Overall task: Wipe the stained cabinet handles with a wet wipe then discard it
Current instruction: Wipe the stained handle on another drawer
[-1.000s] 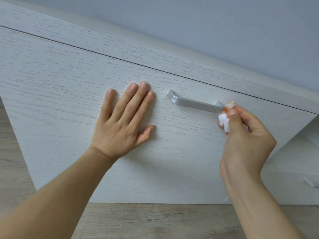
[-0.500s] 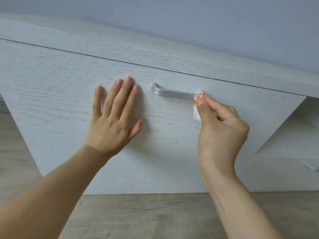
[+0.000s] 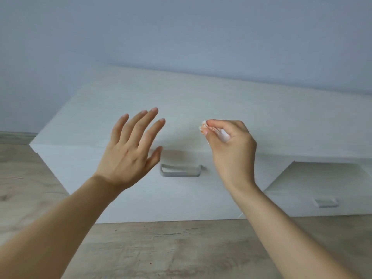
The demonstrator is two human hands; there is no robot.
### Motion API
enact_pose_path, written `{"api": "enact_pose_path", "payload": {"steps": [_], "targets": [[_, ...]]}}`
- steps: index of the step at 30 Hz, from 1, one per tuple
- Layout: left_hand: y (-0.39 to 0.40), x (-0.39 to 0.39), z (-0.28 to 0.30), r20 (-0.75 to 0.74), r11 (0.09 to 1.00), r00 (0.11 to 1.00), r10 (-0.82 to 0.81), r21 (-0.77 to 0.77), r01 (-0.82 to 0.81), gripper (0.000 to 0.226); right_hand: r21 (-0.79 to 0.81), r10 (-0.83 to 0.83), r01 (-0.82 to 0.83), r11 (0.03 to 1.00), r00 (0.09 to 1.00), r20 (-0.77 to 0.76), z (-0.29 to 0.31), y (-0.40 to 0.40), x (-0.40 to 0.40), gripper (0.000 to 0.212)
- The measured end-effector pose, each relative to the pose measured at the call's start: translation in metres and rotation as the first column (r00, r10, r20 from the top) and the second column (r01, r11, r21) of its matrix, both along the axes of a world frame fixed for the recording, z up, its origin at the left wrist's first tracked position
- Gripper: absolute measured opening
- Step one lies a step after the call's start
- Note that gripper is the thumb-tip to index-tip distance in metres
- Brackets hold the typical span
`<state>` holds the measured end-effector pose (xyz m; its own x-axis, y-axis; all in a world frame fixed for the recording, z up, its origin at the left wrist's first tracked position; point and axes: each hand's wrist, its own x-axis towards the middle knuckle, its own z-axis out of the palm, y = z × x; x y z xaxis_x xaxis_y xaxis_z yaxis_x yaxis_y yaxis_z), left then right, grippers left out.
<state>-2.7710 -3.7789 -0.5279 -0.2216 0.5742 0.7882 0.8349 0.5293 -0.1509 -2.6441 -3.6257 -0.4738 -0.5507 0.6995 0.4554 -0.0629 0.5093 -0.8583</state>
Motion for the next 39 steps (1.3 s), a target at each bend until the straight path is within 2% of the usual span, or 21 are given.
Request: {"api": "enact_pose_path", "payload": {"steps": [4,7,10,12,16,19,23,28,33,39], "targets": [[0.021,0.0,0.114,0.178,0.957,0.982,0.059,-0.29,-0.005,0.052,0.034,0.001,-0.008,0.999,0.975,0.22,0.099,0.036,0.003,0.007],[0.046,0.005,0.219,0.231,0.875,0.961,0.154,-0.484,-0.024,0.06,-0.005,0.083,-0.089,0.996,0.912,0.402,0.193,0.065,0.016,0.005],[0.081,0.019,0.334,0.28,0.777,0.926,0.253,-0.629,-0.022,0.06,-0.008,0.087,-0.094,0.996,0.877,0.472,0.3,0.098,0.034,0.009],[0.108,0.032,0.408,0.263,0.757,0.93,0.255,-0.653,-0.023,0.059,0.037,0.046,-0.076,0.996,0.854,0.518,0.369,0.124,0.047,0.008],[0.169,0.061,0.529,0.243,0.815,0.957,0.158,-0.579,0.013,0.055,0.163,-0.084,-0.012,0.986,0.818,0.569,0.487,0.178,0.083,0.008],[0.218,0.095,0.596,0.231,0.844,0.967,0.107,-0.536,0.035,0.054,0.266,-0.205,0.065,0.962,0.816,0.541,0.548,0.213,0.122,0.011],[0.282,0.151,0.639,0.22,0.843,0.975,0.024,-0.528,0.099,0.055,0.346,-0.332,0.167,0.923,0.802,0.497,0.583,0.261,0.182,0.014],[0.36,0.214,0.658,0.169,0.801,0.983,-0.074,-0.577,0.159,0.056,0.297,-0.407,0.292,0.909,0.776,0.483,0.596,0.322,0.252,0.014],[0.451,0.258,0.654,0.175,0.764,0.974,-0.144,-0.606,0.221,0.057,0.283,-0.464,0.37,0.885,0.756,0.462,0.597,0.39,0.305,0.012],[0.582,0.295,0.642,0.183,0.728,0.967,-0.175,-0.637,0.252,0.058,0.325,-0.529,0.419,0.848,0.713,0.46,0.595,0.509,0.355,0.011]]}}
